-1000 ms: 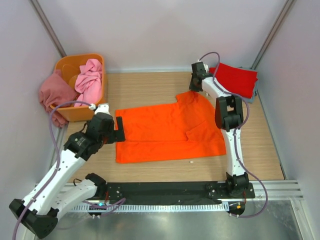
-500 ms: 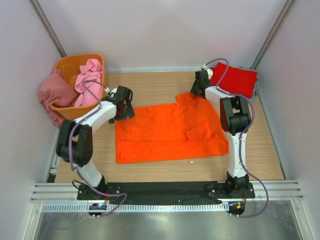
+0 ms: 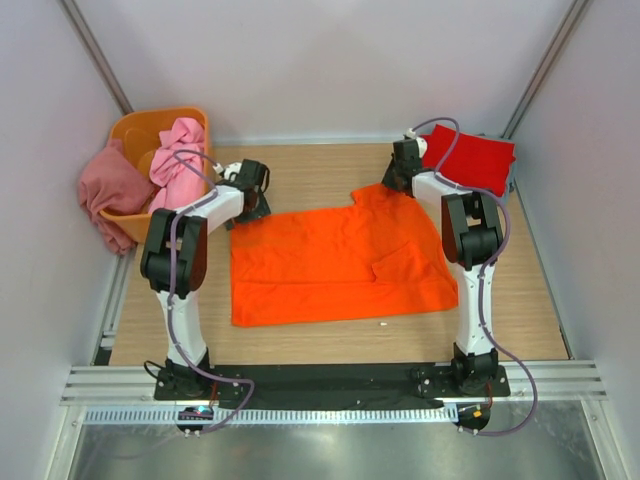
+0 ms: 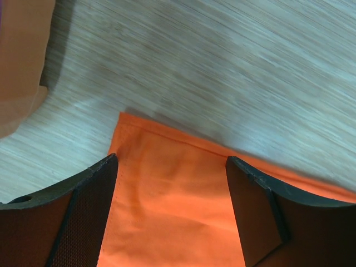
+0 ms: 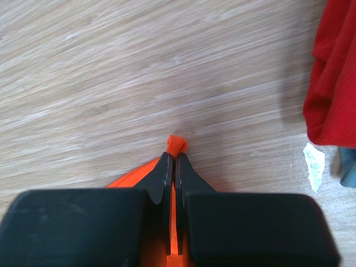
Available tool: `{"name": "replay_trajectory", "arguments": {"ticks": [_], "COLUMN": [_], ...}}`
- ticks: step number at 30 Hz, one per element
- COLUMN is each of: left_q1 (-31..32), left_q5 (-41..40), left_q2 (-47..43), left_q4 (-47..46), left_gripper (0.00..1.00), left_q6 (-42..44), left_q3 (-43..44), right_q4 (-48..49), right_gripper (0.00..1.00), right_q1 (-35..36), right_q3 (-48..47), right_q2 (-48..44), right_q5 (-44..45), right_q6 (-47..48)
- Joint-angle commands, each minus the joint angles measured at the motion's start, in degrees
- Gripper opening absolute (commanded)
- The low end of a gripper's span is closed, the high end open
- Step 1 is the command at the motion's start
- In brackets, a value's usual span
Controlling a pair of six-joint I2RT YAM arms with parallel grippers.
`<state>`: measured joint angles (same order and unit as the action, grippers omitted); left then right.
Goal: Fold and stack the t-shirts
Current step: Fold the tshirt
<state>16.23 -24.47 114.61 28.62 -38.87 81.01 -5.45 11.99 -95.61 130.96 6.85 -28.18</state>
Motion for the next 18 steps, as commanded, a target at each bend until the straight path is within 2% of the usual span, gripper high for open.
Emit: {"name": "replay_trajectory", "arguments": {"ticks": [1, 11, 13, 14, 16, 17, 18], "left_q1": [-1.2, -1.3, -1.3, -1.3, -1.3, -1.3, -1.3], "left_q5": [-1.9, -1.7, -1.1, -0.9, -0.6, -0.5, -0.4], "left_q2": [1.7, 6.1, 6.5, 6.7, 7.0, 7.5, 7.6], "left_q4": [-3.7, -2.8, -2.9, -2.9, -3.0, -3.0, -2.9], "left_gripper": [0.79, 0.75, 0.7, 0.62, 0.54, 0.42, 0.37], "left_q6": [-1.6, -3.7, -3.9, -4.0, -3.9, -3.9, -3.9], "left_q3": [2.0, 4.8, 4.4, 4.5, 4.5, 4.5, 4.4], "right_q4": [-0.6, -1.0, -1.1, -1.1, -1.1, -1.1, -1.1], "right_gripper": [0.01, 0.01, 0.01, 0.01, 0.01, 0.01, 0.01], "right_q1": [0.0, -0.2, -0.3, -0.4, -0.5, -0.5, -0.6], "right_q3": [-1.8, -2.0, -2.0, -2.0, -1.9, -1.9, -1.9], "right_q2": [1.7, 2.3, 2.3, 2.4, 2.4, 2.3, 2.3], "right_q5": [-1.0, -2.4, -2.8, -2.9, -3.1, -3.1, -3.1], "right_q6": [0.1, 0.8, 0.8, 0.8, 0.9, 0.9, 1.0]}}
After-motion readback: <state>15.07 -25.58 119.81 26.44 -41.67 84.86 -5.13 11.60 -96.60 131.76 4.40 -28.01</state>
